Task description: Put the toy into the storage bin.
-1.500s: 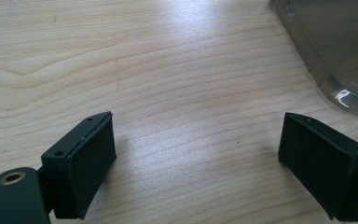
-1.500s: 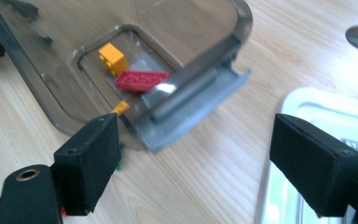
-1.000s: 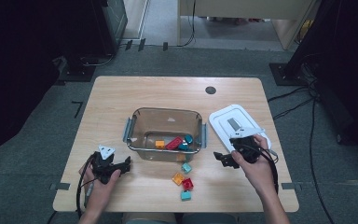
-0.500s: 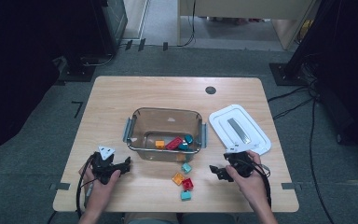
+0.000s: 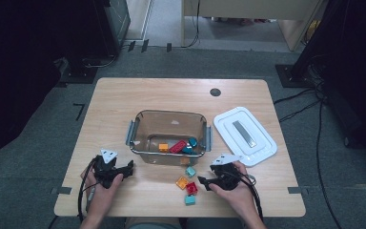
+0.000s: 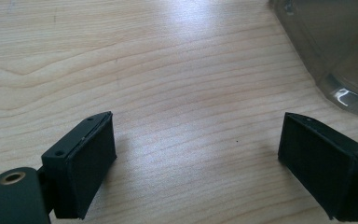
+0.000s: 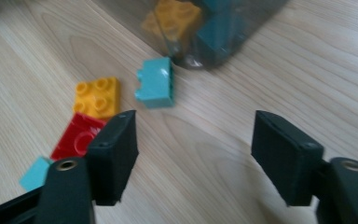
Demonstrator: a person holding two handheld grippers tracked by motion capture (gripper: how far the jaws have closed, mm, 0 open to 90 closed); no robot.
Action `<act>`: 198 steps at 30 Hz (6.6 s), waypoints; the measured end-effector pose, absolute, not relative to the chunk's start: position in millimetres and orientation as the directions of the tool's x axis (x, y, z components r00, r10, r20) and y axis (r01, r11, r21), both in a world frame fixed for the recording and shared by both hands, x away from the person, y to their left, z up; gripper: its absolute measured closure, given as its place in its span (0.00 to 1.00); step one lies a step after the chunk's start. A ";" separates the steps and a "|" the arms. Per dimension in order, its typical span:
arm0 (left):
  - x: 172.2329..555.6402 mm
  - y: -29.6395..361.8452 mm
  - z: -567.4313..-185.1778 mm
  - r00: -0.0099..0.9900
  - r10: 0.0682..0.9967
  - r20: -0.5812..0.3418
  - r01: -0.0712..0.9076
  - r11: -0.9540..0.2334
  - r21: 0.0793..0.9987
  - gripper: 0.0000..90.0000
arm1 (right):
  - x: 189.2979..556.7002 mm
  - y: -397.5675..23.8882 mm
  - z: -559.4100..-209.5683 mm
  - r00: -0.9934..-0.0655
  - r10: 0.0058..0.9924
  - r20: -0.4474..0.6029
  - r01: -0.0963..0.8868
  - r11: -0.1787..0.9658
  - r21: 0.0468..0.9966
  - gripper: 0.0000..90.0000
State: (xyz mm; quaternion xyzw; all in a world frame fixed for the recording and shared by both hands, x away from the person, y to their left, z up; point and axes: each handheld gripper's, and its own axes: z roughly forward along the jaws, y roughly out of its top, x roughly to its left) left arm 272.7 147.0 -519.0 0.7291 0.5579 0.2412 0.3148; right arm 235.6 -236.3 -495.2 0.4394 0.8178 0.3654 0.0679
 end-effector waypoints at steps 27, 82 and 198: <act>271.9 147.5 -518.9 0.265 0.964 0.001 0.662 -0.183 0.727 0.12 | 229.4 -218.5 -506.8 -0.641 0.751 0.158 0.609 0.373 0.700 0.81; 271.4 147.5 -518.9 0.264 0.964 0.001 0.662 -0.182 0.727 0.12 | 257.1 -303.8 -448.8 -0.522 0.847 0.104 0.642 0.310 0.702 0.75; 271.5 147.4 -519.0 0.263 0.965 0.000 0.661 -0.180 0.728 0.12 | 294.7 -290.4 -405.5 -0.573 0.813 0.106 0.641 0.364 0.676 0.63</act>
